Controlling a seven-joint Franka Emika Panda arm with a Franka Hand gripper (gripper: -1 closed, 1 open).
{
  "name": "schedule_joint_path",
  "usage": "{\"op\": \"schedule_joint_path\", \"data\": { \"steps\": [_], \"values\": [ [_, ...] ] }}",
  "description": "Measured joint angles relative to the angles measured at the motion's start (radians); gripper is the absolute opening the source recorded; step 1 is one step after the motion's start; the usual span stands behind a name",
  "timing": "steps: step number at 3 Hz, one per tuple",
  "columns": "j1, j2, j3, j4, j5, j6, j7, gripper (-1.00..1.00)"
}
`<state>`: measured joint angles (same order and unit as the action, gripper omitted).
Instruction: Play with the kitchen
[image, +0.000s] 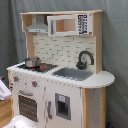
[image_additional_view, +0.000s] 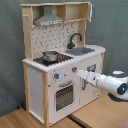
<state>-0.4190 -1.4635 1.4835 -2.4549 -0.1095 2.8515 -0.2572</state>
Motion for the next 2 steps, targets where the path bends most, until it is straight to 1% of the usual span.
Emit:
{"op": "schedule_joint_path", "data": {
  "steps": [1,2],
  "values": [
    [0.001,-0.002,0.015,0.004,0.0,-0.013,0.098,1.0],
    [0.001,-0.006,0.031,0.006,0.0,-0.018,0.215,1.0]
  ]
}}
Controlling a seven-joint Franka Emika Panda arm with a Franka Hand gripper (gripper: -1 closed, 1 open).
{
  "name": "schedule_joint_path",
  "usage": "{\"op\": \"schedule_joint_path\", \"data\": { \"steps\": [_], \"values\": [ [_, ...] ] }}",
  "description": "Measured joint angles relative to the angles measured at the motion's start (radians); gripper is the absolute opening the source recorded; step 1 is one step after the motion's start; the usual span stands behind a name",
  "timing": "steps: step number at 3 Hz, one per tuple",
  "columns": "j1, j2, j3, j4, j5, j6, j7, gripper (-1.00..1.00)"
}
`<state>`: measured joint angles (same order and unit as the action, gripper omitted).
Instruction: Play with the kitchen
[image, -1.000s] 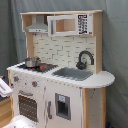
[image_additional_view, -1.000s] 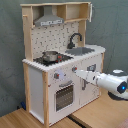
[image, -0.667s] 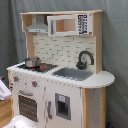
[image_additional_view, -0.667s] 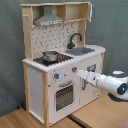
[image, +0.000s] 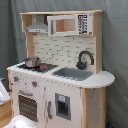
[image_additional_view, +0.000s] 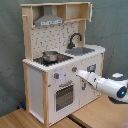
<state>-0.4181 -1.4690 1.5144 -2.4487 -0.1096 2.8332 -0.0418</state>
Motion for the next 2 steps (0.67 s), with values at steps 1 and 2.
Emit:
{"op": "schedule_joint_path", "data": {
  "steps": [1,2],
  "values": [
    [0.0,-0.003,0.024,0.001,0.0,-0.006,0.134,1.0],
    [-0.001,-0.004,0.058,0.001,-0.001,-0.018,0.278,1.0]
  ]
}}
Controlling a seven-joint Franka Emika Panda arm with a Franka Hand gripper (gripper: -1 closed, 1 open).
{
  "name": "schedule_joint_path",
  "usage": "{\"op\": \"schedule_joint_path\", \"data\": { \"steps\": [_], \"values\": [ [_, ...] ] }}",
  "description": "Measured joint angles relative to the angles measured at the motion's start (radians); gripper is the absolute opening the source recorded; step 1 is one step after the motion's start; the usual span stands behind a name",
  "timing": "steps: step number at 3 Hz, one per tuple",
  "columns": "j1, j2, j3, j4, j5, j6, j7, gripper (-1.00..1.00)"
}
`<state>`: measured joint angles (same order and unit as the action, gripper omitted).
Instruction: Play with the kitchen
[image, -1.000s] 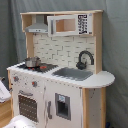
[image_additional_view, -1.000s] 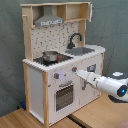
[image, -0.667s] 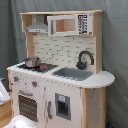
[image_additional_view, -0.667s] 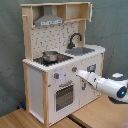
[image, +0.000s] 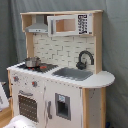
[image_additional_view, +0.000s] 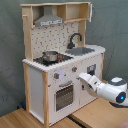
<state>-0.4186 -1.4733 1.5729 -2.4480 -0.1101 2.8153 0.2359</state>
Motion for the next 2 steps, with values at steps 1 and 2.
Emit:
{"op": "schedule_joint_path", "data": {
  "steps": [1,2],
  "values": [
    [-0.001,-0.003,0.033,0.0,0.0,-0.01,0.139,1.0],
    [-0.004,-0.009,0.052,0.0,0.0,-0.016,0.266,1.0]
  ]
}}
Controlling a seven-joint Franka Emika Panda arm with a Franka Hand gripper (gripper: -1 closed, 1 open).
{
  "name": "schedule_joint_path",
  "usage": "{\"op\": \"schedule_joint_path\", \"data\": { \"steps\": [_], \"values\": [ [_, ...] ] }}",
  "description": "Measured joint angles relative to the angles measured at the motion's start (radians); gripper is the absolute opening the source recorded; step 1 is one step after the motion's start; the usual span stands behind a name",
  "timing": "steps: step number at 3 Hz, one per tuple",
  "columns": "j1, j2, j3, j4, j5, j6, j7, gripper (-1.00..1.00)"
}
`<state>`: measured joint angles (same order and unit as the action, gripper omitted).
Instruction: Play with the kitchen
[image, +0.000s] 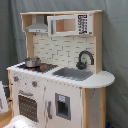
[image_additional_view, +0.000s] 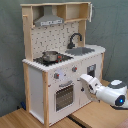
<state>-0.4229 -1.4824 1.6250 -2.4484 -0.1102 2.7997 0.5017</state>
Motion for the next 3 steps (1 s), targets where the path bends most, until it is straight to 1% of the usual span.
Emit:
{"op": "schedule_joint_path", "data": {
  "steps": [2,3],
  "values": [
    [-0.016,-0.006,0.005,-0.005,0.0,0.0,0.21,1.0],
    [-0.032,-0.007,0.005,-0.011,-0.002,0.005,0.31,1.0]
  ]
}}
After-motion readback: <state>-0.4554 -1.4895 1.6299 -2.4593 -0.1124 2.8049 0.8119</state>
